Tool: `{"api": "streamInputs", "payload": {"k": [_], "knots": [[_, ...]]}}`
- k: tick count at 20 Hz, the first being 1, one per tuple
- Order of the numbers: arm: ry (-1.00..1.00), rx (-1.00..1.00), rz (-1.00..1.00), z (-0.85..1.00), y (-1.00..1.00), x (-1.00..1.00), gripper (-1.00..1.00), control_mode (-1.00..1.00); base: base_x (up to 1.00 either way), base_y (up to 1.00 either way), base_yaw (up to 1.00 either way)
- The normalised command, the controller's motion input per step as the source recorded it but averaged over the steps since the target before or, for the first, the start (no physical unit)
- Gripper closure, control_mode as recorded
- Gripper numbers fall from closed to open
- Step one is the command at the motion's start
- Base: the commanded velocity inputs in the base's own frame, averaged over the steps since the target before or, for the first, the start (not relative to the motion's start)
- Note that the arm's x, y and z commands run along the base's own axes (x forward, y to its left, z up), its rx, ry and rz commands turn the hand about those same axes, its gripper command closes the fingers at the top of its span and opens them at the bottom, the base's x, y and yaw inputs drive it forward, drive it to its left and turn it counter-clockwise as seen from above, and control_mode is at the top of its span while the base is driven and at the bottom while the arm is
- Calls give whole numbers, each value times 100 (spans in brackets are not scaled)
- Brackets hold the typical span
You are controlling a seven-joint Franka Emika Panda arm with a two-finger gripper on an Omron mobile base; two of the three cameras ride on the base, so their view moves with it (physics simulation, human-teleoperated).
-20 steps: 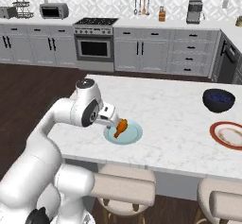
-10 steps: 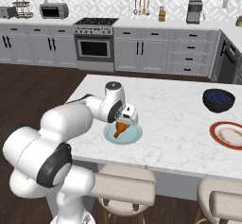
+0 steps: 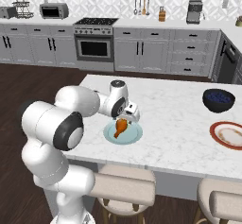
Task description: Pick the chicken drumstick and broccoli from their plates and place them in the bowl. Then put the bowl in the fridge.
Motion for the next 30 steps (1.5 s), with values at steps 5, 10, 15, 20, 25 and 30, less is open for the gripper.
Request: {"api": "streamInputs", "payload": {"k": [5, 10, 15, 20, 25, 30], "knots": [[-8, 0, -7, -56, 13, -8, -100, -100, 0, 0, 0], [-5, 0, -1, -45, 18, 2, -100, -100, 0, 0, 0], [-1, 1, 1, -34, -16, 25, -100, -100, 0, 0, 0], [-1, 0, 5, -23, -5, 41, -100, -100, 0, 0, 0], [0, 0, 2, -22, 0, 32, 100, -100, 0, 0, 0], [0, 0, -1, -7, 2, -11, 100, -100, 0, 0, 0]]}}
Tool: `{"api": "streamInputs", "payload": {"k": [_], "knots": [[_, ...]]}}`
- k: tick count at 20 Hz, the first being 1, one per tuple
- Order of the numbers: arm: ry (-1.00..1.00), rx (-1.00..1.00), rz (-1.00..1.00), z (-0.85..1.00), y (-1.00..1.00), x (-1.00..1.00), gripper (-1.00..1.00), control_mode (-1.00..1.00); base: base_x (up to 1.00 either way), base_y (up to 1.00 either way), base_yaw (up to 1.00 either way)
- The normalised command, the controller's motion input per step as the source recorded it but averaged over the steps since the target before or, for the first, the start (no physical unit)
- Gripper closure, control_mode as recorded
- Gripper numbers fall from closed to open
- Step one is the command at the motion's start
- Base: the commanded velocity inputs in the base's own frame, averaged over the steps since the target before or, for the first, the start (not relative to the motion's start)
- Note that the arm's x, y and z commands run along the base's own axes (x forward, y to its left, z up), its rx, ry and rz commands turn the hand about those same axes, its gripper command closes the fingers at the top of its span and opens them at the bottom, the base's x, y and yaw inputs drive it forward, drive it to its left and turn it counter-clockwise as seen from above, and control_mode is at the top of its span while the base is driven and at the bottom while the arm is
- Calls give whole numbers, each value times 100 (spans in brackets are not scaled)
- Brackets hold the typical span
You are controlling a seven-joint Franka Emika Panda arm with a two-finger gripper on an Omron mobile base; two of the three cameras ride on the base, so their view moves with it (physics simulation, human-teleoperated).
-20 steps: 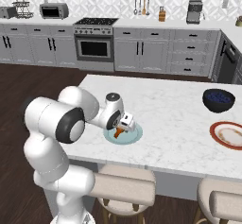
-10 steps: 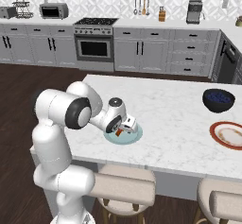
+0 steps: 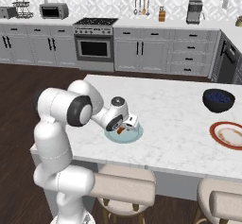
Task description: Pick the chicken drumstick and broccoli from their plates and place them in the bowl. Then put the bowl in the fridge.
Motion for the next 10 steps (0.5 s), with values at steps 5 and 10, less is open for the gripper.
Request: {"api": "streamInputs", "payload": {"k": [5, 10], "knots": [[-1, 0, -2, 46, 17, -61, 100, -100, 0, 0, 0], [0, 2, 0, 98, 24, -76, 100, -100, 0, 0, 0]]}}
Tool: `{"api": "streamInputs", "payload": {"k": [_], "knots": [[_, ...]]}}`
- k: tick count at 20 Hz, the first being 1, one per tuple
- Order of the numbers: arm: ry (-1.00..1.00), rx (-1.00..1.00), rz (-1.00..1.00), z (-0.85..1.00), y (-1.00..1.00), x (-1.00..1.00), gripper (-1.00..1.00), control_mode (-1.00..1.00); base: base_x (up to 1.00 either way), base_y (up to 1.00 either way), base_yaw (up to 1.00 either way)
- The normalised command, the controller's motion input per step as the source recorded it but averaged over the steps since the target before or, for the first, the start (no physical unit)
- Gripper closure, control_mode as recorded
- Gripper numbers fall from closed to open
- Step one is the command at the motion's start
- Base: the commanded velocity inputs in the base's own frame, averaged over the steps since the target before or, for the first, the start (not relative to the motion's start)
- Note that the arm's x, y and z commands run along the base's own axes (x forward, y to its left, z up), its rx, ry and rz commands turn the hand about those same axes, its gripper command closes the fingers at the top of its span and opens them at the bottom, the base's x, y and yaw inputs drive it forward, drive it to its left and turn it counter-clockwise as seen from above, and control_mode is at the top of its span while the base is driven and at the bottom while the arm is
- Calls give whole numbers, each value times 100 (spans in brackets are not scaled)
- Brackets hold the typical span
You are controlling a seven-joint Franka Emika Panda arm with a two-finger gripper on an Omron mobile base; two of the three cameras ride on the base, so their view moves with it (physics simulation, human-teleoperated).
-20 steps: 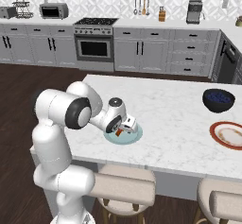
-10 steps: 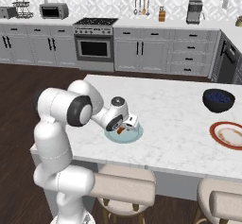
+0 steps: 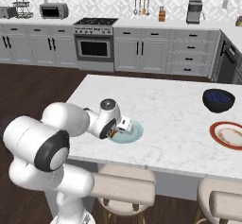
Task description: Pick the chicken drumstick and broccoli from their plates and place them in the bowl. Then put the bowl in the fridge.
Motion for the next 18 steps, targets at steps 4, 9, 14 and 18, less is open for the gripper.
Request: {"api": "streamInputs", "payload": {"k": [4, 9, 14, 18], "knots": [[11, 2, 0, 100, 26, -21, 100, -100, 0, 0, 0], [29, 3, 0, 100, 7, -6, 100, -100, 0, 0, 0], [36, 9, 0, 93, 0, -32, 100, -100, 0, 0, 0], [1, 0, 0, 31, 28, -100, 100, -100, 0, 0, 0]]}}
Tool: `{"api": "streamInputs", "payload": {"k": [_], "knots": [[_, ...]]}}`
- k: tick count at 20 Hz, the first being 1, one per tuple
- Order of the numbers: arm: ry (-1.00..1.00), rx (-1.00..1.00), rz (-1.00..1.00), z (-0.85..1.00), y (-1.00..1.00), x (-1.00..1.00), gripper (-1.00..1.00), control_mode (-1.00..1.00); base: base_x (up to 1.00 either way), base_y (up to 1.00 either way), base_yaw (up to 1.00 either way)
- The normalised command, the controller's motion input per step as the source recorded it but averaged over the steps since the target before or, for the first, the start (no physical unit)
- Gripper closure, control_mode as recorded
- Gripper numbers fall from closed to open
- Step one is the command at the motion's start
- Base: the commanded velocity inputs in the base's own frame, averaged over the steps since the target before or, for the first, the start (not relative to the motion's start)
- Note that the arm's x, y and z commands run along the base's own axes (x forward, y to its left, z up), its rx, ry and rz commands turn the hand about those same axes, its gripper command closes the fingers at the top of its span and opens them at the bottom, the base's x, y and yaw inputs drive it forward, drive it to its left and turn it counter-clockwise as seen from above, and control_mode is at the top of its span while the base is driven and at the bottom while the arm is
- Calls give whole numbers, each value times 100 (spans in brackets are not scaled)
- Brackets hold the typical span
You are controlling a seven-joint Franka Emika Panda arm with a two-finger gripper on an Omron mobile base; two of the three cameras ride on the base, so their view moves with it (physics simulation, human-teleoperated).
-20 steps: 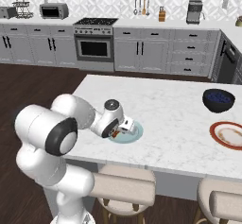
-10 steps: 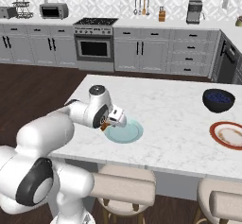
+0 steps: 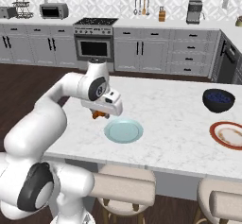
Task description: Pick the chicken drumstick and broccoli from their plates and place them in the bowl. Then put the bowl in the fridge.
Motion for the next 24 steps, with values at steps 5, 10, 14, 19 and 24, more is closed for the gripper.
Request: {"api": "streamInputs", "payload": {"k": [5, 10, 14, 19, 24], "knots": [[-22, 0, 3, 9, 34, -100, 100, -100, 0, 0, 0], [-25, 0, 11, 0, 11, -99, 100, -100, 0, 0, 0], [-4, 0, 5, 0, 24, -26, 100, -100, 0, 0, 0], [0, 0, 0, 0, 6, 2, 100, -100, 0, 0, 0], [0, 0, 0, -1, 0, -5, 100, 100, -7, -8, 0]]}}
